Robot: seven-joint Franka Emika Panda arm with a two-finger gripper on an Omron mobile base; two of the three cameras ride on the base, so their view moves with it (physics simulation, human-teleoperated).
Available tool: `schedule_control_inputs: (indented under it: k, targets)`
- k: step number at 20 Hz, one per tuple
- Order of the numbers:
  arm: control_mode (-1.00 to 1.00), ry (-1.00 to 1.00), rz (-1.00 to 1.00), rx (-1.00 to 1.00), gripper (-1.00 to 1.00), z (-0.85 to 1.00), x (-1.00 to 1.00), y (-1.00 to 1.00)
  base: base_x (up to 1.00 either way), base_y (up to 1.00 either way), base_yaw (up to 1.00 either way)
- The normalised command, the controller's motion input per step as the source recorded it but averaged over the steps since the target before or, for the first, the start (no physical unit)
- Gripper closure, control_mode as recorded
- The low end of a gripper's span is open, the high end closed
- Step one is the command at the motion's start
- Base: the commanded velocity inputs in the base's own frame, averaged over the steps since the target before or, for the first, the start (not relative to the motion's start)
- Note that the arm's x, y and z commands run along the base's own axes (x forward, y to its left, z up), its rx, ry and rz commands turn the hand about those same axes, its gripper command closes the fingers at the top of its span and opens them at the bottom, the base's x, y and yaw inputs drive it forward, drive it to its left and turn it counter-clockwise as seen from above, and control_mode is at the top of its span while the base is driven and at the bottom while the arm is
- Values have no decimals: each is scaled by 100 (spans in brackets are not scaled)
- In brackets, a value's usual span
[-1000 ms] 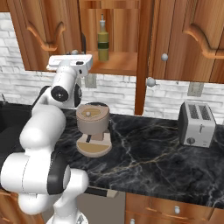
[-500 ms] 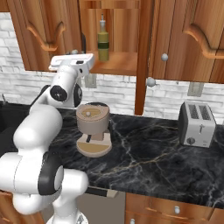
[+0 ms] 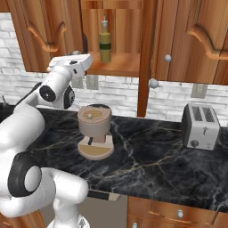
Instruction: Move the oil and vinegar bottle and syrup bottle from the cabinet to the dining counter.
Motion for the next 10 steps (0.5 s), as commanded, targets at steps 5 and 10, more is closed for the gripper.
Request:
schedule_control_inputs:
  k: [5, 10]
  targets:
    - [-100, 3, 1, 0, 100, 0, 7, 0, 0, 0, 0]
    - [-100, 5, 14, 0, 100, 0, 22, -1, 0, 0, 0]
